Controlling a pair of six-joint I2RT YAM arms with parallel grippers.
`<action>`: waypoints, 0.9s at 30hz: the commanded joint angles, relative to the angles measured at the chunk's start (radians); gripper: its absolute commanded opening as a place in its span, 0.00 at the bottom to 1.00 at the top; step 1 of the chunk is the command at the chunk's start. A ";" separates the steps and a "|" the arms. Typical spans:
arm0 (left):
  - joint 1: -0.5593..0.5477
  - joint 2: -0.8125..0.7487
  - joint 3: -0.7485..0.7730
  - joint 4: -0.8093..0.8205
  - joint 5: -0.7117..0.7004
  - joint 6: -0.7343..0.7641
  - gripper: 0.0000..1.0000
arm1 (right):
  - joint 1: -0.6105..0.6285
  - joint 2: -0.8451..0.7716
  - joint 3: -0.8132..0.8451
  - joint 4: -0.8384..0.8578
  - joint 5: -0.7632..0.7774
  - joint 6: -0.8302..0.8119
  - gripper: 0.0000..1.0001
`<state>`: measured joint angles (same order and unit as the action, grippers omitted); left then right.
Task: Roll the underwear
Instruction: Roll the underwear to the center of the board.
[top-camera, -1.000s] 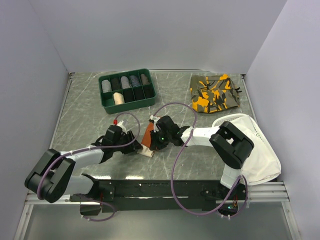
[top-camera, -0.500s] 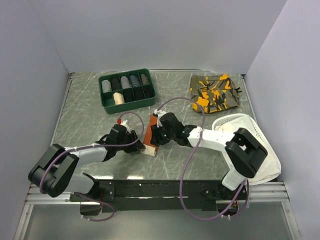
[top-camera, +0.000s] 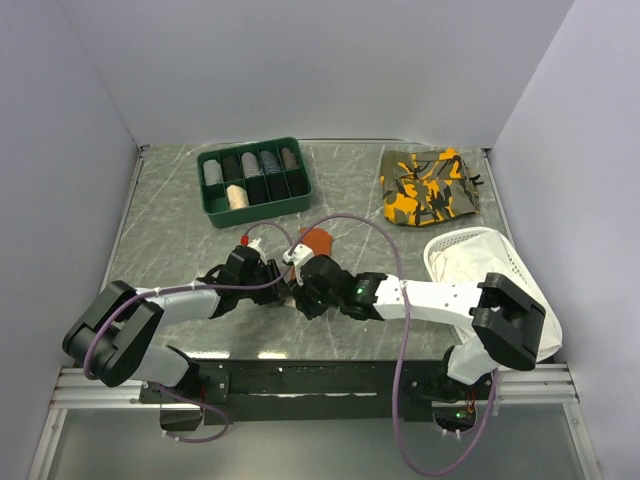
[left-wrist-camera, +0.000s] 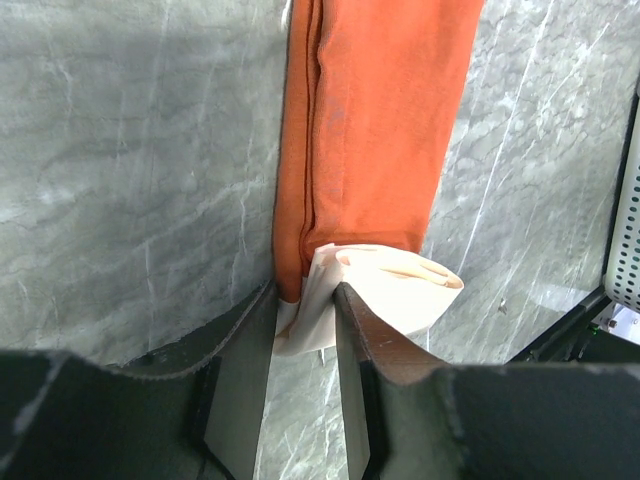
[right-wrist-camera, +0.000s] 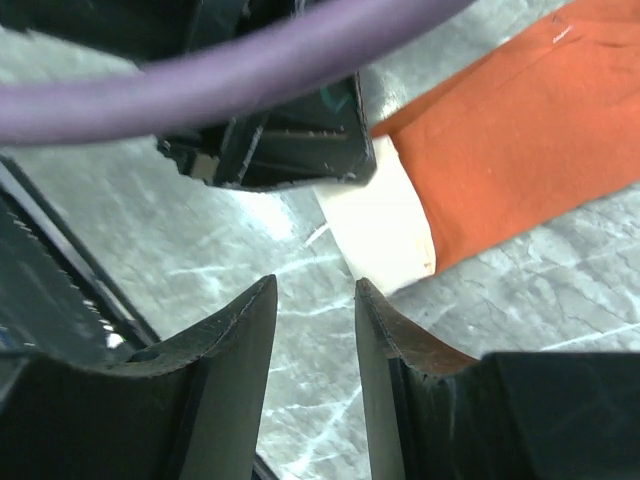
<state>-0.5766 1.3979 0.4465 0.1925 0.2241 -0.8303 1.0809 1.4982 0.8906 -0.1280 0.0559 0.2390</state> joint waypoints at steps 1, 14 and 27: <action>-0.006 0.032 -0.006 -0.137 -0.058 0.028 0.37 | 0.011 0.033 0.027 -0.035 0.096 -0.064 0.44; -0.006 0.033 -0.002 -0.122 -0.043 0.019 0.38 | 0.014 0.109 0.041 -0.001 0.079 -0.106 0.43; -0.003 0.029 0.011 -0.123 -0.028 0.020 0.38 | 0.013 0.137 0.039 0.021 0.127 -0.116 0.48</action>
<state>-0.5777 1.3998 0.4572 0.1741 0.2226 -0.8337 1.0927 1.6497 0.8978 -0.1268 0.1356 0.1246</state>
